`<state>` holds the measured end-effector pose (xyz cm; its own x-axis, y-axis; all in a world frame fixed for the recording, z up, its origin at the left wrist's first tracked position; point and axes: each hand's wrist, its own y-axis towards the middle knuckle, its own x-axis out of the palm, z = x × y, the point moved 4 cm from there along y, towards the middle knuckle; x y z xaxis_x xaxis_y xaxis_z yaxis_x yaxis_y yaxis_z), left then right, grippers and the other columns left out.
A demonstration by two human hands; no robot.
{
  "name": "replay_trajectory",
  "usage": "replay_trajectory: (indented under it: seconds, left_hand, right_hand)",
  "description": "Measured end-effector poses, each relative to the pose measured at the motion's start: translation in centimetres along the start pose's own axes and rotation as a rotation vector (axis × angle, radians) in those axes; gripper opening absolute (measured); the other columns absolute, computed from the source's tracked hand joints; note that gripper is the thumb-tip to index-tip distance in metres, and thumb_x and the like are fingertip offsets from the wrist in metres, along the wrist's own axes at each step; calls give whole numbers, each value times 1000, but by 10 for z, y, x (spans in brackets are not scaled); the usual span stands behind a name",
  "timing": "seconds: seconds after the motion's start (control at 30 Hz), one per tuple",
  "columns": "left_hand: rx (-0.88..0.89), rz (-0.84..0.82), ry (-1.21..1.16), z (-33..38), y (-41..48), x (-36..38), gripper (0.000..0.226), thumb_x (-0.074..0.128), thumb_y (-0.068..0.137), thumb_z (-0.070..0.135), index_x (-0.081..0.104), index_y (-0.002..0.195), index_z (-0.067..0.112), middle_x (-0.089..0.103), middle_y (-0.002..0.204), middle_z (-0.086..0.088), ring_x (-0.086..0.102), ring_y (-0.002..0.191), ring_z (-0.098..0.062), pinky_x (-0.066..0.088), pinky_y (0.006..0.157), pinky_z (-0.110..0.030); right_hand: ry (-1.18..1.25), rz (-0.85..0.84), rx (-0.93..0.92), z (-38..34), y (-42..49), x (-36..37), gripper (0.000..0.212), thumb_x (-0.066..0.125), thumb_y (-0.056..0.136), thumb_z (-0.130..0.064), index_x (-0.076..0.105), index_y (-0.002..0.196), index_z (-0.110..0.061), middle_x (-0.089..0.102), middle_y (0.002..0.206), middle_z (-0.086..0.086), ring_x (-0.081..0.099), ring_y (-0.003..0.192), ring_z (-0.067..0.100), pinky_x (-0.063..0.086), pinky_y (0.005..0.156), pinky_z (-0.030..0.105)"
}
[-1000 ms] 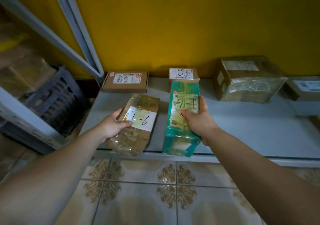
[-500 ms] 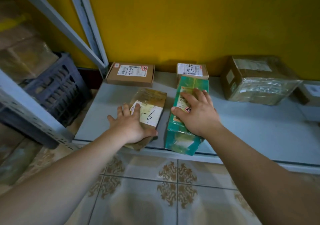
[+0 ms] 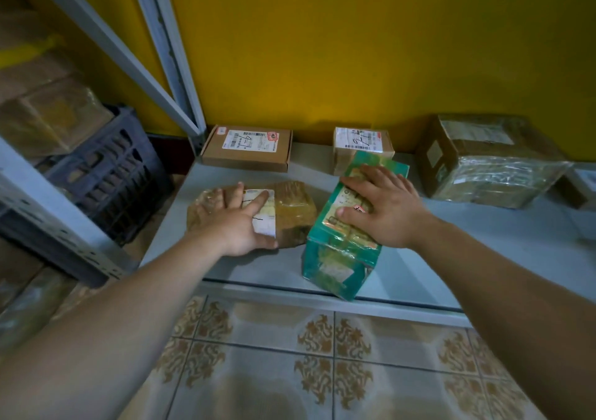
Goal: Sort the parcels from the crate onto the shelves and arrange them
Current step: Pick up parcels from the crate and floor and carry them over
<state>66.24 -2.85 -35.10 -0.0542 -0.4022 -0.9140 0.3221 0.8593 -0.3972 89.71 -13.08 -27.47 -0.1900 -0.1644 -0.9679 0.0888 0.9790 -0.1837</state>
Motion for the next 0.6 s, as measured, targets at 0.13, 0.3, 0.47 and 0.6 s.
replay_trajectory:
  seconds: [0.13, 0.3, 0.47, 0.6]
  left_hand:
    - [72, -13, 72, -20, 5, -3, 100, 60, 73, 74, -8, 145, 58, -26, 159, 9, -18, 147, -33, 0, 116, -62]
    - [54, -62, 88, -62, 0, -3, 101, 66, 71, 72, -4, 144, 60, -28, 157, 12, -21, 146, -29, 0, 116, -59]
    - [34, -27, -123, -51, -4, -18, 83, 40, 78, 80, 19, 150, 45, -10, 163, 7, -13, 149, -27, 1, 118, -56]
    - [-42, 103, -128, -25, 1, -6, 78, 31, 84, 79, 6, 151, 46, -14, 162, 10, -17, 148, -27, -4, 115, -62]
  right_hand:
    - [0, 80, 109, -2, 3, 7, 74, 29, 89, -78, 17, 153, -44, 9, 165, -3, 4, 152, 23, 2, 121, 46]
    - [3, 125, 239, 4, -12, 6, 75, 22, 89, -78, 12, 154, -42, 11, 164, 1, 9, 151, 27, 11, 120, 50]
    - [-77, 79, 280, -5, -2, 3, 77, 16, 90, -78, 14, 155, -37, 14, 163, 6, 12, 149, 32, 16, 118, 54]
    - [-156, 88, 186, -14, 19, -3, 83, 18, 90, -78, 20, 155, -26, 12, 164, 8, 5, 152, 30, 6, 119, 56]
